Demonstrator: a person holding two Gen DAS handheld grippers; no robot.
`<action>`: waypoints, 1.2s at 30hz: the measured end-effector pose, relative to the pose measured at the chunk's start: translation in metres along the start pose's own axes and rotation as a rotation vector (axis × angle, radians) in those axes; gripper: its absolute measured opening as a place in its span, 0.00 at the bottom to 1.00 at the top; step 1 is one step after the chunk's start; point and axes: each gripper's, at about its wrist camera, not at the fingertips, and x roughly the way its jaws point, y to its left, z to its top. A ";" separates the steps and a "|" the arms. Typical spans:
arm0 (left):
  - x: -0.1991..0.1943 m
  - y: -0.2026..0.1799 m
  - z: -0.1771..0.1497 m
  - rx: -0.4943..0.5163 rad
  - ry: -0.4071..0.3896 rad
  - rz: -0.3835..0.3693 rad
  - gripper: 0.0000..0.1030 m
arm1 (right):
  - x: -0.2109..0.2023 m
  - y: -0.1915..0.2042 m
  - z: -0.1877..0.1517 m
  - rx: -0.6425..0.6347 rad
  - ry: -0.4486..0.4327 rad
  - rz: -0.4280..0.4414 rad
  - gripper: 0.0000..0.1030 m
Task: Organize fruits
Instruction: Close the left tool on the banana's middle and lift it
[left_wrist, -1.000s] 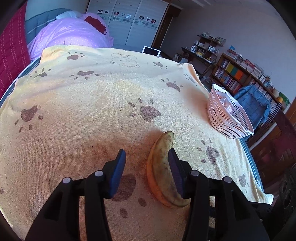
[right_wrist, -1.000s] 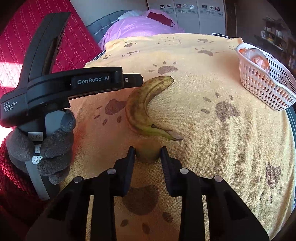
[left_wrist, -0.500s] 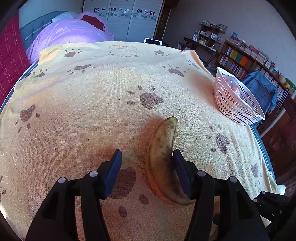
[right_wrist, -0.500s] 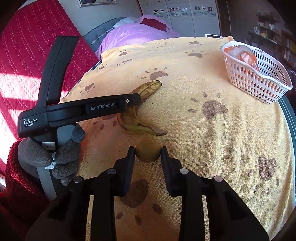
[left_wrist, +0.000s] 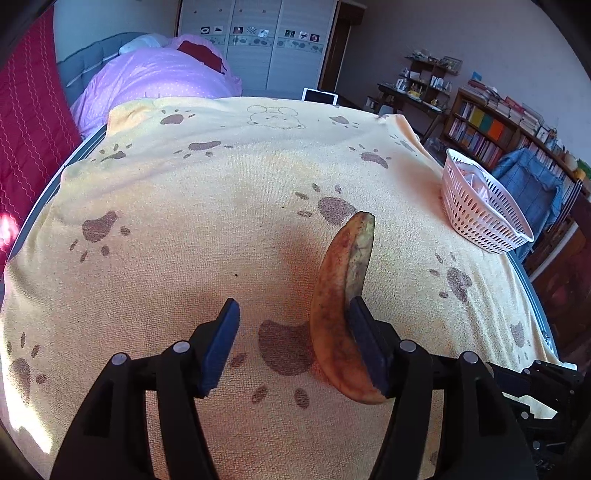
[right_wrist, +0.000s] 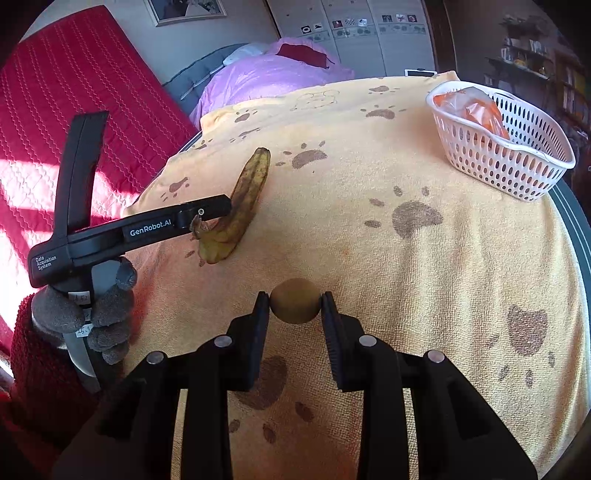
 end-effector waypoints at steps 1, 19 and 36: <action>-0.001 0.002 -0.001 0.000 -0.002 0.003 0.61 | 0.000 0.000 0.000 -0.002 0.000 0.001 0.29; -0.036 0.034 -0.028 -0.040 -0.003 0.026 0.60 | 0.010 0.000 0.008 0.011 0.008 0.022 0.29; -0.008 -0.023 -0.006 0.014 0.053 -0.047 0.60 | 0.003 -0.017 0.018 0.079 -0.049 0.013 0.29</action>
